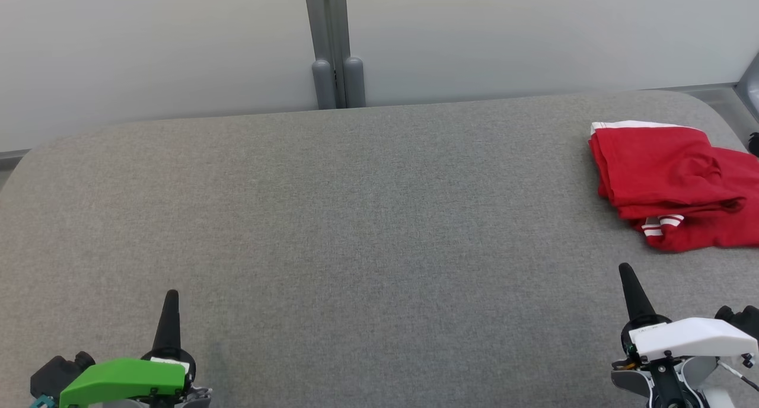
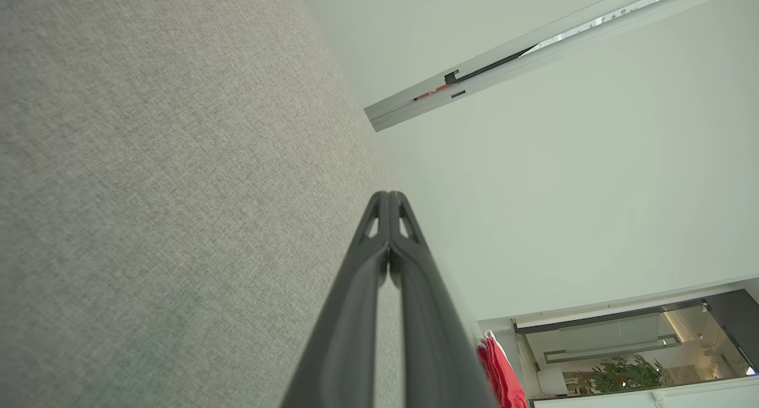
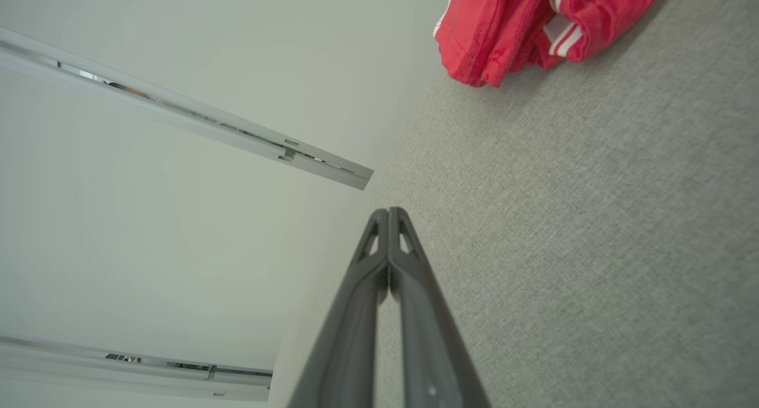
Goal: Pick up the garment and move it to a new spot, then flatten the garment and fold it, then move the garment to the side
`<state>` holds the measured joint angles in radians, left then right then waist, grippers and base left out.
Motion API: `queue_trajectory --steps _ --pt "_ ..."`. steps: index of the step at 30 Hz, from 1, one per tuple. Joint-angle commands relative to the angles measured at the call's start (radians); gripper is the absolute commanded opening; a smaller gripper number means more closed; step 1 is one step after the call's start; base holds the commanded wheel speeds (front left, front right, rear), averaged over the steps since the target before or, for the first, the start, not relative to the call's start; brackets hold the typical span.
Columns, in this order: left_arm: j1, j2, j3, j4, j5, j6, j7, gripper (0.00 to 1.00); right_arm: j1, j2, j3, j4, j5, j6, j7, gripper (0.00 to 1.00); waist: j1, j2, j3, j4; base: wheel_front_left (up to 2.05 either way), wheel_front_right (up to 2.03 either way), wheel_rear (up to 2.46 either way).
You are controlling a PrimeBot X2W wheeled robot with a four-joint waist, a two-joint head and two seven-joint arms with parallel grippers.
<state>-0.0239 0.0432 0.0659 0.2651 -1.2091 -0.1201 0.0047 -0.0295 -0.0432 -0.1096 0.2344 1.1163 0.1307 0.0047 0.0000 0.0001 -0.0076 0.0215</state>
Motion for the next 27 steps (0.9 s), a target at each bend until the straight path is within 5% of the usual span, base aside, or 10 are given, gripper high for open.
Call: queue_trajectory --steps 1,27 --pt "-0.028 0.007 0.007 -0.01 -0.029 -0.005 0.006 0.0 -0.025 -0.006 -0.002 -0.004 0.031 0.0 0.007 0.0 0.0 -0.0001 0.0 -0.001 0.0 0.0 0.0" --pt "-0.065 0.009 0.03 -0.017 -0.235 -0.01 0.065 0.0 -0.059 -0.008 -0.004 0.005 0.287 0.0 0.065 0.0 0.0 -0.0001 0.005 -0.011 0.0 0.0 0.0"
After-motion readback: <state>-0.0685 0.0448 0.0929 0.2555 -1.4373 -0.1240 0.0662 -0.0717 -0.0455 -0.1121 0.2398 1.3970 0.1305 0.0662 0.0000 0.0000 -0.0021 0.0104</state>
